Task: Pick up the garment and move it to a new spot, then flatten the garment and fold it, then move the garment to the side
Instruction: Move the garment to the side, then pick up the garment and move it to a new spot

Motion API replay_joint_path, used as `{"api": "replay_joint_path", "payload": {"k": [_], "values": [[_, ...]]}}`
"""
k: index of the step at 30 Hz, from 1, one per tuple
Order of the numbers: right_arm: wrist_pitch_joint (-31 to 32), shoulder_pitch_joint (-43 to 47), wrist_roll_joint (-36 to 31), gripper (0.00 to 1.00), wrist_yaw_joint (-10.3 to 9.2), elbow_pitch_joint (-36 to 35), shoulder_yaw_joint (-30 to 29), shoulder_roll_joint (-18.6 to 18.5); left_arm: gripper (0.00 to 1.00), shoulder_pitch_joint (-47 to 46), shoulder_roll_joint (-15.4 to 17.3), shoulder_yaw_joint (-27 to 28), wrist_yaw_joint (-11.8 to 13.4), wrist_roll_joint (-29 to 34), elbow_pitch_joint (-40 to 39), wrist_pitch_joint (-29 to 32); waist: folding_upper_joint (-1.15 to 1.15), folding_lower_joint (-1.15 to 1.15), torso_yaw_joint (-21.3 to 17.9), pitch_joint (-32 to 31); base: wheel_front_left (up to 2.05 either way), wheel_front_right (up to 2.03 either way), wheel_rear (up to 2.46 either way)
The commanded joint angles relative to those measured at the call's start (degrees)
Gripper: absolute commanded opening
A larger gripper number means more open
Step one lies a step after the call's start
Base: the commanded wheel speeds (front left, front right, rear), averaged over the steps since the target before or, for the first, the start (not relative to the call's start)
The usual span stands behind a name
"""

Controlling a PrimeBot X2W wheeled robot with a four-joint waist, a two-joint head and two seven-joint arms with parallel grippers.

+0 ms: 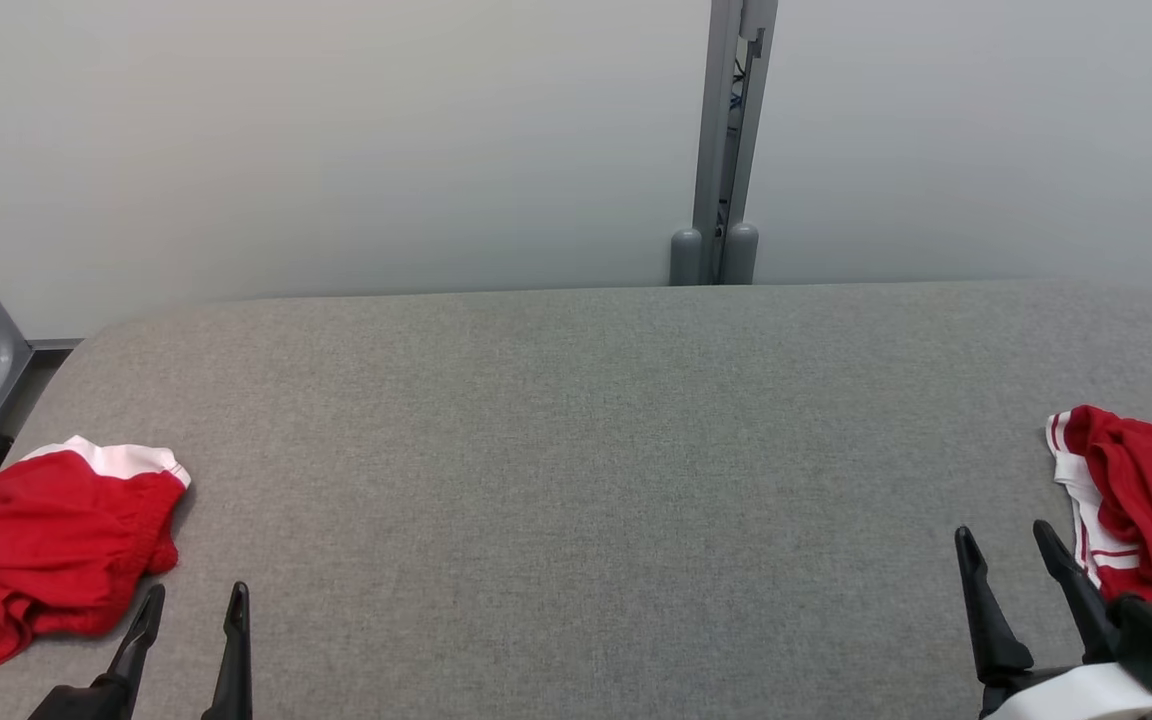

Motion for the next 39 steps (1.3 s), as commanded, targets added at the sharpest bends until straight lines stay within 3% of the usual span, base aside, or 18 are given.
{"api": "replay_joint_path", "payload": {"k": [1, 11, 28, 39], "values": [[0.47, 1.29, -0.19, 1.0, 0.01, -0.91, -0.17, -0.02, 1.0, 0.85, 0.39, 0.36, -0.43, 0.51, 0.14, -0.24, 0.0, 0.0, -0.25, -0.48, 0.0, 0.0, 0.0], [1.95, 5.39, -0.38, 1.0, 0.0, -4.44, -1.26, 0.8, 1.0, 3.31, 1.06, -0.74, -1.59, 0.49, 0.37, 0.25, 0.0, 0.0, -0.99, -2.03, 0.0, 0.0, 0.0], [3.52, 6.48, -0.64, 1.0, 0.01, -6.31, -2.46, 1.29, 1.0, 2.6, 1.64, -1.31, -0.62, 0.61, -0.57, 0.99, 0.0, 0.0, -0.47, -1.89, 0.0, 0.0, 0.0], [3.7, 6.62, 0.15, 1.0, 0.01, -5.73, -2.86, 1.31, 1.0, 0.98, 1.47, -1.34, -0.57, -0.03, -0.08, 1.01, 0.0, 0.0, 2.27, -1.26, 0.0, 0.0, 0.0]]}}
